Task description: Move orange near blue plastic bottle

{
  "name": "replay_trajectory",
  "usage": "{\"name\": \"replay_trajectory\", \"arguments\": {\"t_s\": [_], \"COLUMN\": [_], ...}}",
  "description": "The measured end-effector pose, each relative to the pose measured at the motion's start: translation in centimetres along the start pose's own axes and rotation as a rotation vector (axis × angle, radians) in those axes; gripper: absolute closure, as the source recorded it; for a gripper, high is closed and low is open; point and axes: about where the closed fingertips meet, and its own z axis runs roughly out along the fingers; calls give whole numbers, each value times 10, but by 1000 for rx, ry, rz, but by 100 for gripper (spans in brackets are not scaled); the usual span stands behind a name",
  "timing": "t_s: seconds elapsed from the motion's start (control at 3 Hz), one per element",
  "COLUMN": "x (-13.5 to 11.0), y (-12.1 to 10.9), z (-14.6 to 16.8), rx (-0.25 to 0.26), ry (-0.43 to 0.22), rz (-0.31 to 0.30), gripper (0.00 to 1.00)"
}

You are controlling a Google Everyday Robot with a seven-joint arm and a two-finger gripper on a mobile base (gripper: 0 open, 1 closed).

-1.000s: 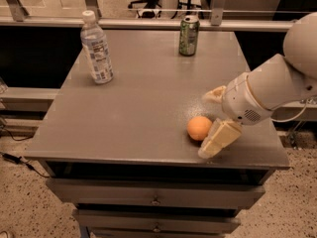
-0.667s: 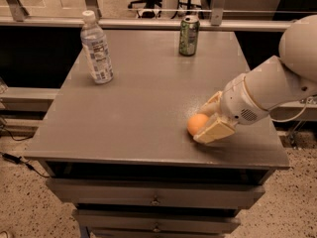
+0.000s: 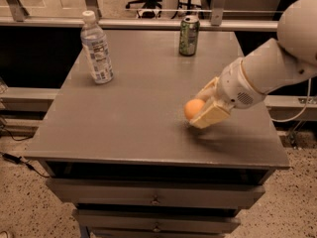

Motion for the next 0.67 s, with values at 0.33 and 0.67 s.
{"name": "replay_trajectory", "arguments": {"t_s": [0.33,0.67], "x": [-28,-41], "y": [-36,-46], "z": [-37,-53], "rx": [68,103], "ry": [-57,-77], "rz": [-61,-80], "gripper": [100,100]}}
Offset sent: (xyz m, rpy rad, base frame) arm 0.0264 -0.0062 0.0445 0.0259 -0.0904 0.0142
